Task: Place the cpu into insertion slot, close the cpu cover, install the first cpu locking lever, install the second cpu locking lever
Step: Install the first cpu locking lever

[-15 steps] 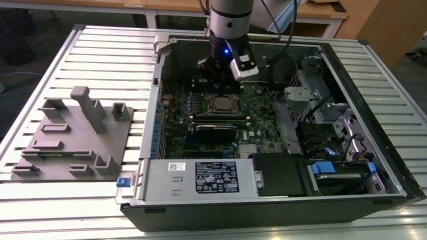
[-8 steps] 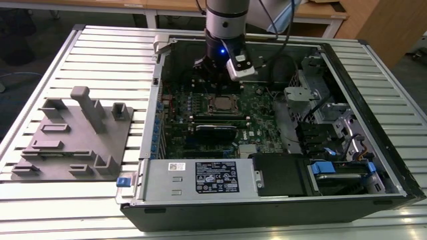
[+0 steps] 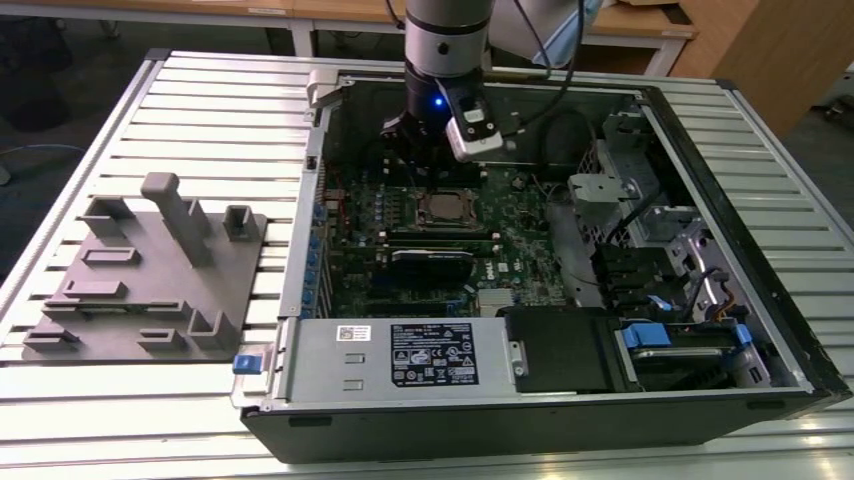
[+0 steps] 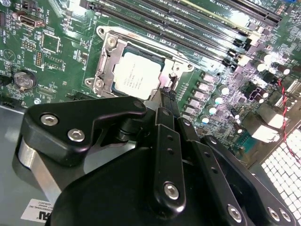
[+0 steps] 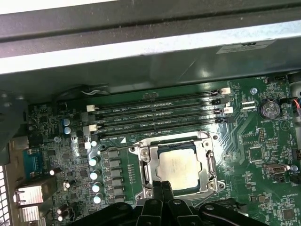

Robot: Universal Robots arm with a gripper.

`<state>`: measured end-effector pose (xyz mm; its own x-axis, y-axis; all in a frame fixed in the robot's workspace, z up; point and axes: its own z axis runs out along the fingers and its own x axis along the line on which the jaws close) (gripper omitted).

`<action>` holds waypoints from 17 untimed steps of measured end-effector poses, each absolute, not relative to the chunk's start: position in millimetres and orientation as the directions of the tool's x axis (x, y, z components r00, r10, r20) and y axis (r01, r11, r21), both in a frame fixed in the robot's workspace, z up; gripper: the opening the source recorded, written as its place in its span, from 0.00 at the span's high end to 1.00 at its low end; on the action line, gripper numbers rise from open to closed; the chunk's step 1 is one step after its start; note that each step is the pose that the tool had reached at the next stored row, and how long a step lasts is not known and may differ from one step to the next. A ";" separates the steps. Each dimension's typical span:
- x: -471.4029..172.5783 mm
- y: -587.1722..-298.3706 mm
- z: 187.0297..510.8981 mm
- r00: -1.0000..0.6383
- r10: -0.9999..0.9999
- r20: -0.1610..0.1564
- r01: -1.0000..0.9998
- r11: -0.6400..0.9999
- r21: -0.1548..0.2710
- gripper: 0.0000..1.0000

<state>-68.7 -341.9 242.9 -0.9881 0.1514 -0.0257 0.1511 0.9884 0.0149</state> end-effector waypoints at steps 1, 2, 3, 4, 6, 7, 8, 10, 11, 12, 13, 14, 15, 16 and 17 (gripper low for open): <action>-68.8 -341.9 243.3 -0.988 0.151 -0.026 0.151 0.988 0.015 0.89; -68.8 -341.9 243.8 -0.988 0.152 -0.026 0.151 0.988 0.015 0.89; -68.8 -341.9 244.3 -0.988 0.152 -0.026 0.151 0.988 0.015 0.89; -68.8 -341.9 244.9 -0.988 0.152 -0.026 0.151 0.988 0.015 0.89; -68.8 -341.9 246.2 -0.988 0.152 -0.026 0.151 0.988 0.015 0.89; -68.8 -341.9 246.8 -0.988 0.152 -0.026 0.151 0.988 0.015 0.89; -68.8 -341.9 247.4 -0.988 0.152 -0.026 0.151 0.988 0.015 0.89; -68.8 -341.8 248.0 -0.988 0.152 -0.026 0.151 0.988 0.015 0.89; -68.8 -341.8 248.0 -0.988 0.152 -0.026 0.151 0.988 0.015 0.89; -68.8 -341.8 248.1 -0.988 0.152 -0.026 0.151 0.988 0.015 0.89; -68.8 -341.9 248.2 -0.988 0.152 -0.026 0.151 0.988 0.015 0.89; -68.8 -341.9 248.3 -0.988 0.152 -0.026 0.151 0.988 0.015 0.89; -68.8 -341.9 248.3 -0.988 0.152 -0.026 0.151 0.988 0.015 0.89; -68.8 -341.9 248.3 -0.988 0.152 -0.026 0.151 0.988 0.015 0.89; -68.8 -341.9 248.4 -0.988 0.152 -0.026 0.151 0.988 0.015 0.89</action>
